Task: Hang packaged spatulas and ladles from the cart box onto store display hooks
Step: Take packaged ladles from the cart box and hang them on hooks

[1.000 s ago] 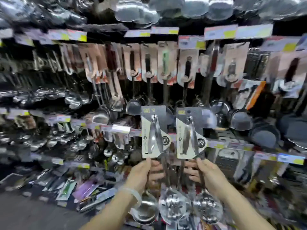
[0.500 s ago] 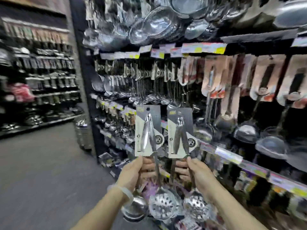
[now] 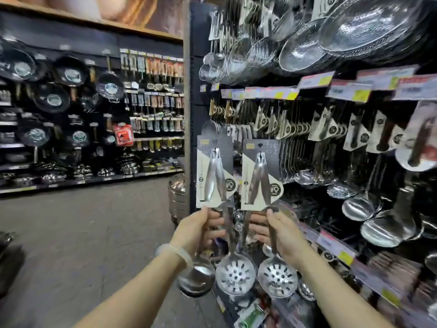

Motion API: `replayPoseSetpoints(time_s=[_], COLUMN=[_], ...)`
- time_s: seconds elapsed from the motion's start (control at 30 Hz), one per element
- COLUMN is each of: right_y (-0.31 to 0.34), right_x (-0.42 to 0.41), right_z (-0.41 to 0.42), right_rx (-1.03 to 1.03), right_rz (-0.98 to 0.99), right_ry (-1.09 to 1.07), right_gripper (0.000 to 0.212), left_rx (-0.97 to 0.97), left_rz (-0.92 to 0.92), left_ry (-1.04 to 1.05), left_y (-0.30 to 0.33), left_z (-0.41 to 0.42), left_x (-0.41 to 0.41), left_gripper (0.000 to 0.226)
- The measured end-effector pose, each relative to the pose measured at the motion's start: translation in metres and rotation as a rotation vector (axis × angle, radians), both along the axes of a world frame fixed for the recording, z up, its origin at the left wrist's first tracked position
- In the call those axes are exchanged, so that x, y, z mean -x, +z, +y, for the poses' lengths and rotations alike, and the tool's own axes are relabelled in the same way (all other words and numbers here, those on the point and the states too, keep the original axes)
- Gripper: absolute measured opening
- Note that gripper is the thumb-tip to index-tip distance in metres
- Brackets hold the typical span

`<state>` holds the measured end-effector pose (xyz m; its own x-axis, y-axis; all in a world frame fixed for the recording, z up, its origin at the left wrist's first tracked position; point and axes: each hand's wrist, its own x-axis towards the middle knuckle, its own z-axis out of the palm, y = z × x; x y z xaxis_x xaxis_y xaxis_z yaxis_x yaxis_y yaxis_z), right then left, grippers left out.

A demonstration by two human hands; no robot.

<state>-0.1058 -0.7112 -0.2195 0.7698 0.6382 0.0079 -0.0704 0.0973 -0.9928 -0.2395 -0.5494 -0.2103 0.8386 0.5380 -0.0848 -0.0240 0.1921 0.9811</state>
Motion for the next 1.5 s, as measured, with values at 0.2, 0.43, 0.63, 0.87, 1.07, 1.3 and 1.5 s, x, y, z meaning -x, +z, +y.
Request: replayPoseSetpoints(time_s=[0.2, 0.43, 0.63, 0.87, 1.07, 1.3, 1.5], right_y=[-0.010, -0.036, -0.023, -0.004, 0.013, 0.048, 0.071], right_x=[-0.047, -0.100, -0.151, -0.204, -0.261, -0.342, -0.386], right_z=[0.072, 0.145, 0.232, 0.304, 0.327, 0.363, 0.379], right_rx=[-0.007, 0.067, 0.042, 0.011, 0.003, -0.045, -0.167], right_rz=[0.015, 0.047, 0.058, 0.061, 0.002, -0.128, -0.186], right_ry=[0.014, -0.066, -0.191, -0.380, -0.560, -0.666, -0.767], right_gripper=[0.026, 0.033, 0.038, 0.029, 0.031, 0.031, 0.027], left_rx=[0.015, 0.030, 0.014, -0.003, -0.011, 0.002, 0.002], left_rz=[-0.015, 0.009, 0.005, -0.011, -0.035, -0.073, -0.095], left_ry=[0.023, -0.011, -0.168, -0.276, -0.383, -0.439, -0.553], left_y=[-0.013, -0.025, -0.009, -0.005, -0.019, -0.013, 0.002], left_z=[0.069, 0.157, 0.254, 0.340, 0.380, 0.421, 0.440], left_x=[-0.046, -0.113, -0.194, -0.276, -0.338, -0.427, -0.483], left_gripper=[0.041, 0.039, 0.041, 0.040, 0.045, 0.045, 0.050])
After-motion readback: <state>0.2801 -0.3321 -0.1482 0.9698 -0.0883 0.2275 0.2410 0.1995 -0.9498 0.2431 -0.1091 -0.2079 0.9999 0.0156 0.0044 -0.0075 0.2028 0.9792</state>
